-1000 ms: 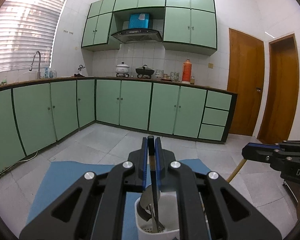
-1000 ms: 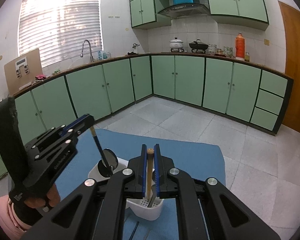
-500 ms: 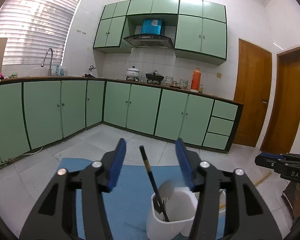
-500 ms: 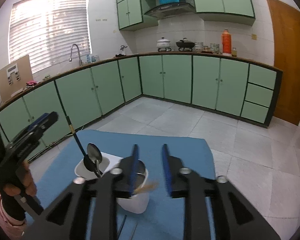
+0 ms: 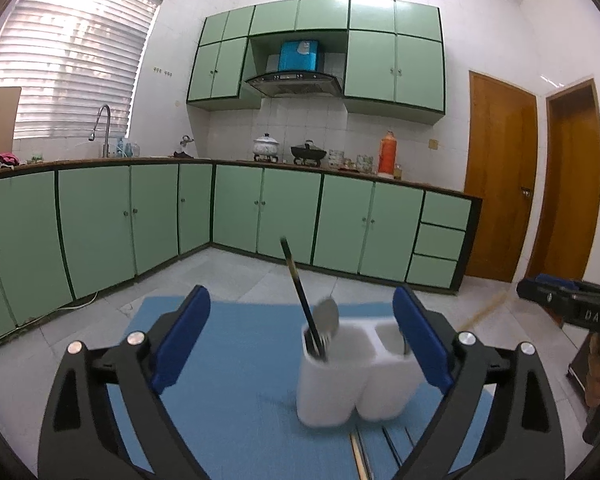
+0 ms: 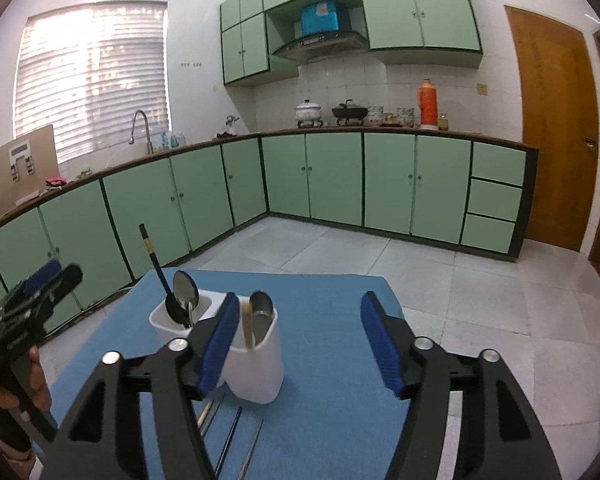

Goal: Organize utensils
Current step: 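Open both tools to release the chopsticks and withdraw from the holder, then grasp a dark chopstick with the right tool while the left tool grasps a wooden chopstick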

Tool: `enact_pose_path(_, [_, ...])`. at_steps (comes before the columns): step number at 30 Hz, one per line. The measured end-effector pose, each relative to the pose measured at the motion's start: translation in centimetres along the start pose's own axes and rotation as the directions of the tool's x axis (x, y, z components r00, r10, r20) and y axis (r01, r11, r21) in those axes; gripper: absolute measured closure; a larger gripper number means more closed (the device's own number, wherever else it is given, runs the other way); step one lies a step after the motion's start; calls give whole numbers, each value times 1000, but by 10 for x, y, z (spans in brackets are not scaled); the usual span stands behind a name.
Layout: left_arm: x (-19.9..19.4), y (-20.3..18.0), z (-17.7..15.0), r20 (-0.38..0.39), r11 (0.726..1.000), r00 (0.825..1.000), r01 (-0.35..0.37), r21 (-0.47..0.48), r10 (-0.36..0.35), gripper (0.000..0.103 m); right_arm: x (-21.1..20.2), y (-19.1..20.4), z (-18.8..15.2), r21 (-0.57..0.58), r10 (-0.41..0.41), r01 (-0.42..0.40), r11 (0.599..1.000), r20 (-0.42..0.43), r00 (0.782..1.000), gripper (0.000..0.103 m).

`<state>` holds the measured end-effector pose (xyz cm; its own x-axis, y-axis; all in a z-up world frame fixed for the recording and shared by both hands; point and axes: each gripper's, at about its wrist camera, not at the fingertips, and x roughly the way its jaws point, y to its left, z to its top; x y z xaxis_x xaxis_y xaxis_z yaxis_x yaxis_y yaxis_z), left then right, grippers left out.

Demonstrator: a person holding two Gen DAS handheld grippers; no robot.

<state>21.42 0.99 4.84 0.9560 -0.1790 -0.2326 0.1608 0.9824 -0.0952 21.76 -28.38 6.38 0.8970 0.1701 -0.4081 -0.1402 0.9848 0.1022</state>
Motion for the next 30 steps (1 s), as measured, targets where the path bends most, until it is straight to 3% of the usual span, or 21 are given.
enact_pose_path(6, [-26,-5,-35,-48,1000,999,15,13,-14,7,-26,5,-37,-3,-32,32,999,27,999,20])
enact_pose_path(10, [-42,-8,-61,-81,1000,997,18,23,-16,7,-38,9,-67,-11,-54,54,998,19,998,16])
enact_pose_path(17, [-69,-14,-105,-120,999,993,8,52,-1,6,-53,16,-117,19,-53,53,998,-11,999,14])
enact_pose_path(30, [-112,-21,-177,-100,998,994,-32,61,38,6,-83,46,-218,23,-183,182,983,49,982,15])
